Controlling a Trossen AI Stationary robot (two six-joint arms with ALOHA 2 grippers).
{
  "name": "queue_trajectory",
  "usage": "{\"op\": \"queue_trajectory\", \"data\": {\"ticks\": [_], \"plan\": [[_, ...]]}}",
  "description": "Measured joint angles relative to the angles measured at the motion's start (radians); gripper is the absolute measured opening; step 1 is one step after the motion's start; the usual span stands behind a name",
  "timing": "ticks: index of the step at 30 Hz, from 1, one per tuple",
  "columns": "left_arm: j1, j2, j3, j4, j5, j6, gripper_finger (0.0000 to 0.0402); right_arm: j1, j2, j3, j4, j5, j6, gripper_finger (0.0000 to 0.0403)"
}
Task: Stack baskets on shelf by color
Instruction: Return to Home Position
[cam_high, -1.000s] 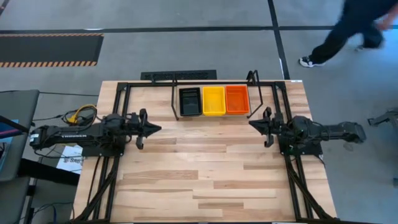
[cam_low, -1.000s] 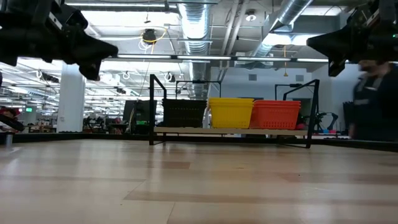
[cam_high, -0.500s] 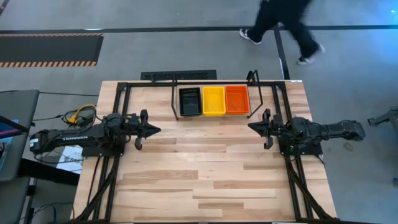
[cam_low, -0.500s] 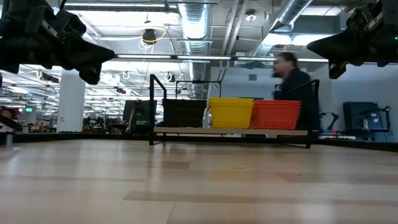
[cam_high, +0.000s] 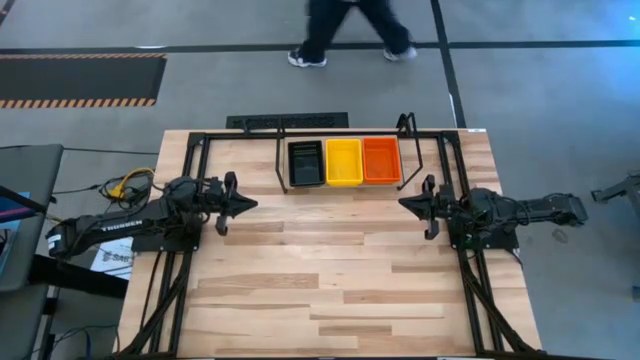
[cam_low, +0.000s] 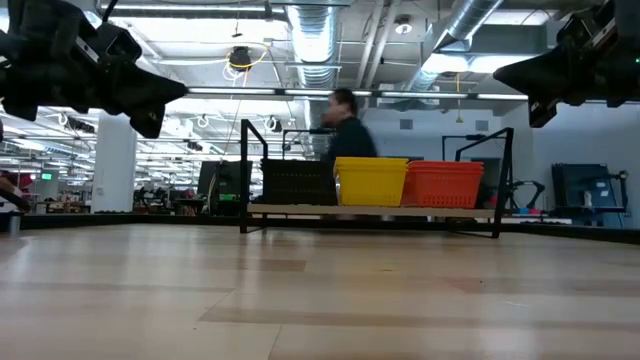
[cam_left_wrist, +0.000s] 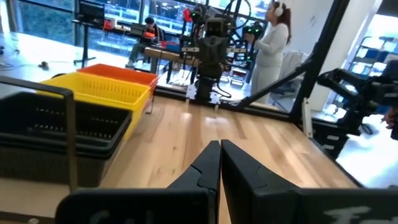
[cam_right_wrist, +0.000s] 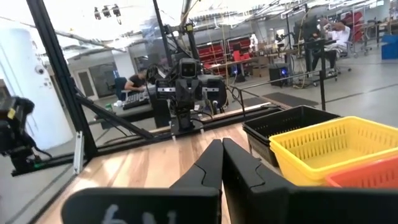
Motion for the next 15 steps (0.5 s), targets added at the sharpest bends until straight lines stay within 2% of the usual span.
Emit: {"op": "queue_trajectory", "data": {"ticks": [4, 7, 11, 15], "plan": [[-0.001, 0.0, -0.001, 0.025, -0.016, -0.023, 0.0, 0.001, 0.0, 0.0, 0.008, -0.001, 0.019, 0.0024], [-0.007, 0.0, -0.001, 0.106, -0.019, -0.038, 0.0, 0.008, 0.0, 0.0, 0.007, -0.004, 0.02, 0.0024], [-0.039, -0.001, 0.001, 0.268, 0.082, -0.045, 0.0, 0.026, 0.0, 0.0, 0.007, -0.004, 0.02, 0.0024], [-0.071, -0.014, 0.018, 0.262, 0.136, -0.025, 0.0, 0.048, 0.0, 0.0, 0.007, -0.004, 0.021, 0.0024]]}}
